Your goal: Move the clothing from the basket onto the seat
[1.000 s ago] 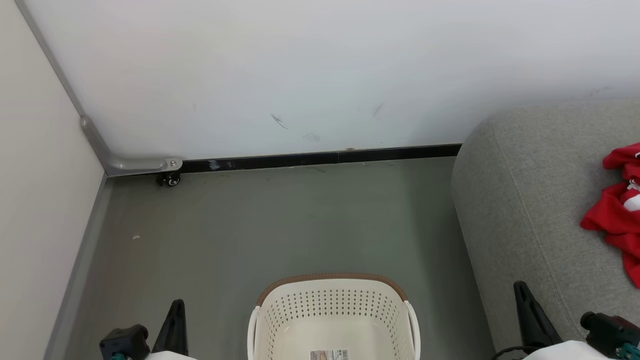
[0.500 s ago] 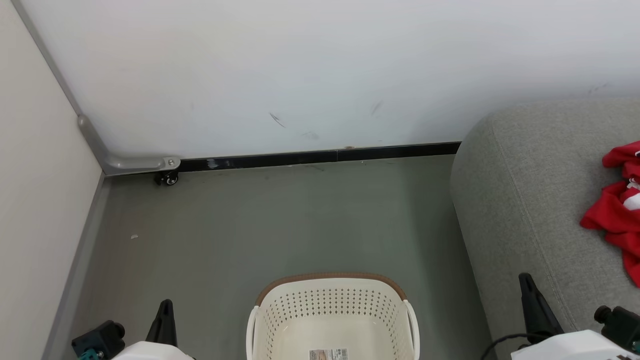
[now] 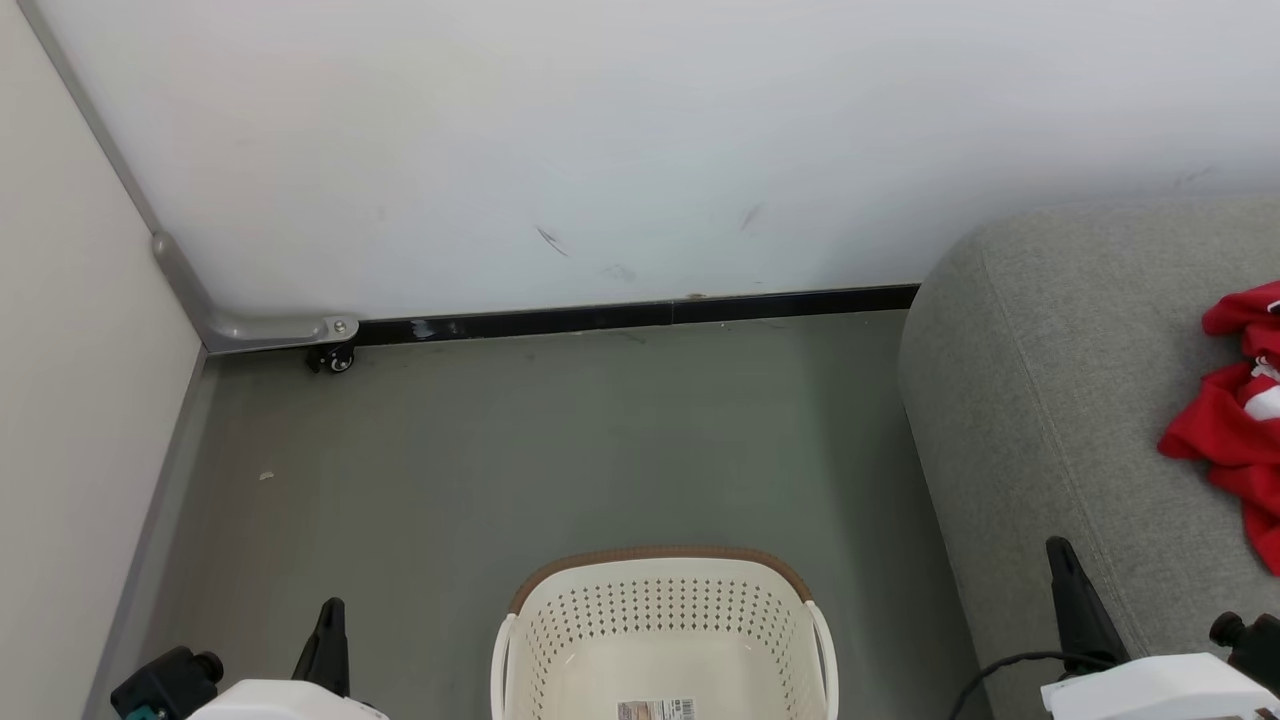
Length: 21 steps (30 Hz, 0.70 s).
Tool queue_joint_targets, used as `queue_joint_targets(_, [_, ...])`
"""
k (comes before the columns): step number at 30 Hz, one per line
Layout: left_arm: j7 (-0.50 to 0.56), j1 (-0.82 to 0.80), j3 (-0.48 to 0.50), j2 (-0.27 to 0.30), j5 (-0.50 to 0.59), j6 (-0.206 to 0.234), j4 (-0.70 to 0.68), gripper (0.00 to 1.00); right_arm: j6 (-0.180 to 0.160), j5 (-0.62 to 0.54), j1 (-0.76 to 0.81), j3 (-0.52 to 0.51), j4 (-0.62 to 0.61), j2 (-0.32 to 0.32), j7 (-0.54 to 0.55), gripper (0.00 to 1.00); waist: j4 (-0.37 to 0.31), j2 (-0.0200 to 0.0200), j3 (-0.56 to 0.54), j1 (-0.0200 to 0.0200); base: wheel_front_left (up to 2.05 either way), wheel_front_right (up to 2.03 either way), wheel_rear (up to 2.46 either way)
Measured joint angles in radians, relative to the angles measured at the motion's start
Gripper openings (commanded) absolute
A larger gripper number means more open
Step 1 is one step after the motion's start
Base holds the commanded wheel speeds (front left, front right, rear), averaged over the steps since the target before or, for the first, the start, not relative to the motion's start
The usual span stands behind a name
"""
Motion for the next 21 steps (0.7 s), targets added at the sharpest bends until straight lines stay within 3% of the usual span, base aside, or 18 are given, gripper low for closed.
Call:
queue_joint_targets(5, [0.018, -0.001, 0.011, -0.004, -0.072, -0.017, -0.004, 0.00, 0.000, 0.069, -0.005, -0.003, 0.000, 0.000, 0.012, 0.00, -0.001, 0.0000, 0.000, -0.0014, 0.00, 0.00, 0.00])
queue_joint_targets(15, [0.052, -0.018, 0.041, -0.008, -0.227, -0.056, -0.012, 0.00, 0.000, 0.223, -0.042, -0.017, -0.001, -0.001, 0.030, 0.00, -0.004, 0.0000, 0.010, -0.0109, 0.00, 0.00, 0.00])
queue_joint_targets(21, [0.071, -0.022, 0.058, -0.010, -0.316, -0.071, -0.016, 0.00, 0.000, 0.308, -0.042, -0.021, 0.000, -0.001, 0.039, 0.00, -0.005, 0.0000, 0.016, -0.0146, 0.00, 0.00, 0.00])
